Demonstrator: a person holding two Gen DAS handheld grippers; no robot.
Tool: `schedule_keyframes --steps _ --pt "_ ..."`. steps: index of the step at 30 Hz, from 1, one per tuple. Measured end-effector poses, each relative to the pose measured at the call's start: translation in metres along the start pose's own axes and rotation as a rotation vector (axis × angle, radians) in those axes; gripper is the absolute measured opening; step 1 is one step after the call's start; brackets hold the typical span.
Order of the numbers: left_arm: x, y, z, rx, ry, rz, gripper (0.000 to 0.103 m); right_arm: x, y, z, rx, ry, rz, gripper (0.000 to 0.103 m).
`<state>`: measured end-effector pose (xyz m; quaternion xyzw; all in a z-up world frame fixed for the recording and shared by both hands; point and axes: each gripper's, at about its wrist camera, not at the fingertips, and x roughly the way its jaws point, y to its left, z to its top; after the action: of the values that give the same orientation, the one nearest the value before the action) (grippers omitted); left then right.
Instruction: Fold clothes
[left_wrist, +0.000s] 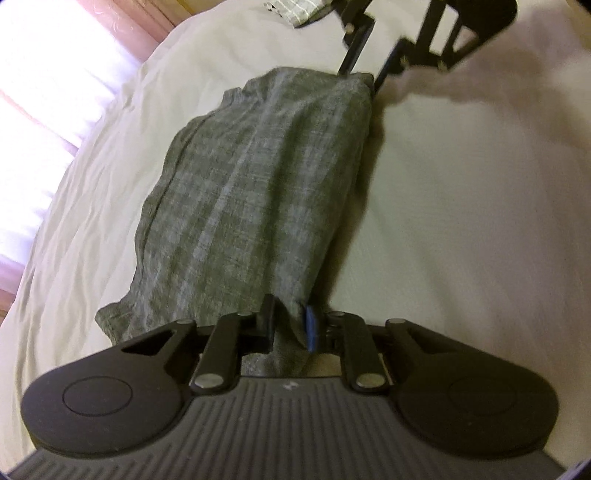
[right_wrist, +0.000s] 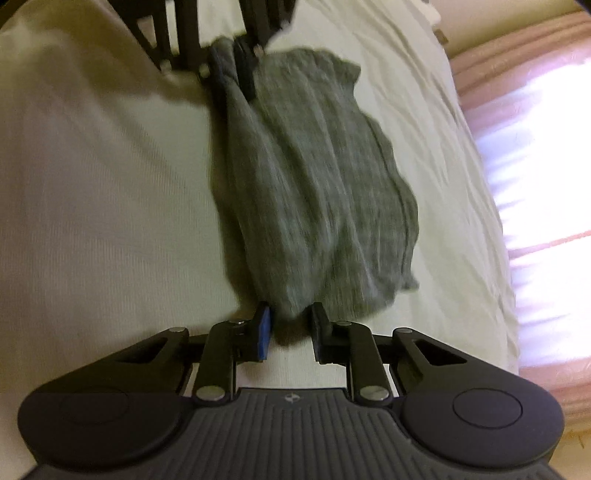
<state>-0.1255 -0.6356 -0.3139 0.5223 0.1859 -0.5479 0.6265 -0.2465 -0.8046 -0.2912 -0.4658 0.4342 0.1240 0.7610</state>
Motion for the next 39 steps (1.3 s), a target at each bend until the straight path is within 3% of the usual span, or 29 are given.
schedule_keyframes --steps 3,5,8,14,17,20,23,25,28,29,31,33,37,39 --pt "-0.007 0.0 -0.003 -0.029 0.014 -0.01 0.018 -0.007 -0.007 -0.003 0.09 0.06 0.018 0.017" --pt "-0.01 0.002 -0.001 -0.036 0.01 -0.003 0.028 -0.016 -0.012 -0.004 0.158 0.076 0.022 0.021" --pt "-0.027 0.008 0.002 -0.103 -0.048 -0.027 0.032 -0.04 -0.01 0.003 0.211 0.024 0.021 0.032" --pt "-0.019 0.044 0.022 -0.302 -0.114 -0.024 0.032 -0.051 -0.046 0.025 0.511 -0.126 0.055 0.032" --pt "0.003 0.054 0.037 -0.339 -0.089 -0.033 0.032 -0.032 -0.07 0.035 0.669 -0.16 0.16 0.026" --pt "0.023 0.05 0.044 -0.305 -0.016 -0.054 0.032 -0.005 -0.072 0.036 0.65 -0.116 0.158 0.016" --pt "0.023 0.053 0.045 -0.313 -0.006 -0.068 0.032 0.006 -0.07 0.023 0.63 -0.083 0.121 0.016" --pt "0.017 0.058 0.046 -0.336 -0.012 -0.076 0.032 0.006 -0.08 0.015 0.703 -0.072 0.13 0.018" --pt "0.005 0.068 0.052 -0.399 -0.051 -0.096 0.033 0.0 -0.102 -0.01 0.956 -0.098 0.204 0.02" --pt "0.0 0.074 0.056 -0.433 -0.08 -0.106 0.036 -0.002 -0.108 -0.022 1.063 -0.128 0.25 0.023" --pt "0.003 0.078 0.065 -0.449 -0.088 -0.109 0.039 -0.004 -0.119 -0.044 1.26 -0.182 0.341 0.038" --pt "0.012 0.077 0.073 -0.438 -0.068 -0.112 0.039 0.007 -0.126 -0.059 1.403 -0.218 0.424 0.039" --pt "0.034 0.066 0.079 -0.377 0.011 -0.116 0.039 0.048 -0.138 -0.074 1.581 -0.223 0.512 0.04" --pt "0.035 0.068 0.078 -0.395 0.014 -0.115 0.04 0.065 -0.144 -0.08 1.65 -0.217 0.57 0.041"
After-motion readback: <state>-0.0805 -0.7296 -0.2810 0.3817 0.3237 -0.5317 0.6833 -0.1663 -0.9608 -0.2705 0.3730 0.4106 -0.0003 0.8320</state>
